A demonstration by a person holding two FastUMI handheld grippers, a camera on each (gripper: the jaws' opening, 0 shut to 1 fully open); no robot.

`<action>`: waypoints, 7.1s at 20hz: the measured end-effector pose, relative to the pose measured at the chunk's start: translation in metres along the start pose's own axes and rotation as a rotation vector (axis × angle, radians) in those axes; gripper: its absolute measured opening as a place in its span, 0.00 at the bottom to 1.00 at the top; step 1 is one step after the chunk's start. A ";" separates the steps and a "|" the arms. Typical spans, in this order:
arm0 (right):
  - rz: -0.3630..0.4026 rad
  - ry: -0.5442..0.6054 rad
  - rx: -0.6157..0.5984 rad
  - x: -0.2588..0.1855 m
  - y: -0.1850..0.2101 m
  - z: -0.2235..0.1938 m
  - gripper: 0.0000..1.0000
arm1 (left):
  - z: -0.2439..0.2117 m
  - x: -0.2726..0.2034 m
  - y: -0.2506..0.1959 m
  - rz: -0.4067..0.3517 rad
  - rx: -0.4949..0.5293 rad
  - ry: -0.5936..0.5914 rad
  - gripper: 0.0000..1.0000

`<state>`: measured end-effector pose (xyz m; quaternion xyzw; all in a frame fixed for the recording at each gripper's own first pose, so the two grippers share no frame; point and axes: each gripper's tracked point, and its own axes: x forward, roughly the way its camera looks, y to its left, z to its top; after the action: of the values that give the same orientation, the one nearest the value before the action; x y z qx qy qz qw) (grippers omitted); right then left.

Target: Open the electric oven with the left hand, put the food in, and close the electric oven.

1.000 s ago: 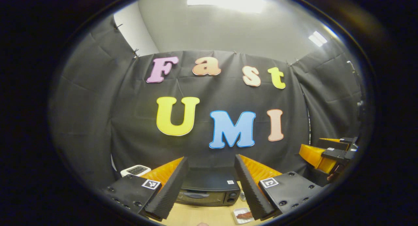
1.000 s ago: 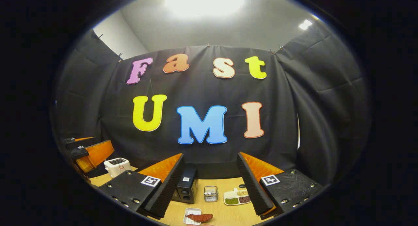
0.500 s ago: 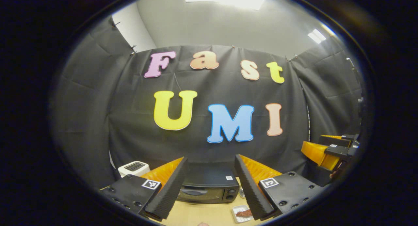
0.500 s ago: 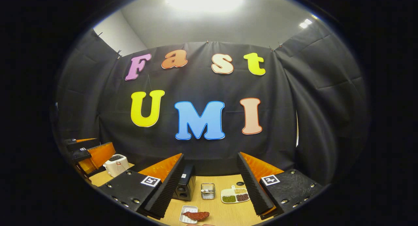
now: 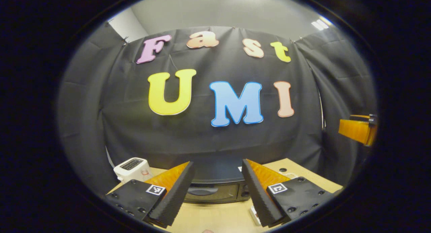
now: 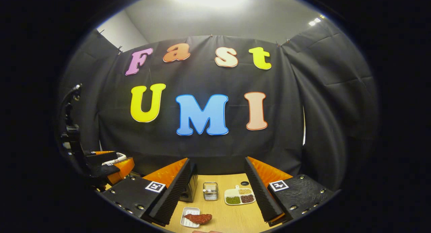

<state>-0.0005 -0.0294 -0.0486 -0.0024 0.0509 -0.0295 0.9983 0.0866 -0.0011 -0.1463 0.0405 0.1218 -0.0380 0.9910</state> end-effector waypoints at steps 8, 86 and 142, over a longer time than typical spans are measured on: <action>-0.068 0.097 -0.031 0.001 -0.020 -0.038 0.96 | -0.098 0.098 0.043 0.031 -0.046 0.181 0.97; 0.265 0.874 0.580 0.037 0.033 -0.336 0.95 | 0.068 -0.110 0.097 0.260 -0.120 -0.099 1.00; 0.115 0.588 1.193 0.235 0.315 -0.308 0.12 | 0.004 -0.088 0.286 0.097 -0.203 0.040 1.00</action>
<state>0.2196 0.2709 -0.3815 0.5611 0.2962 0.0011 0.7730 0.0273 0.2887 -0.1005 -0.0536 0.1427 0.0235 0.9880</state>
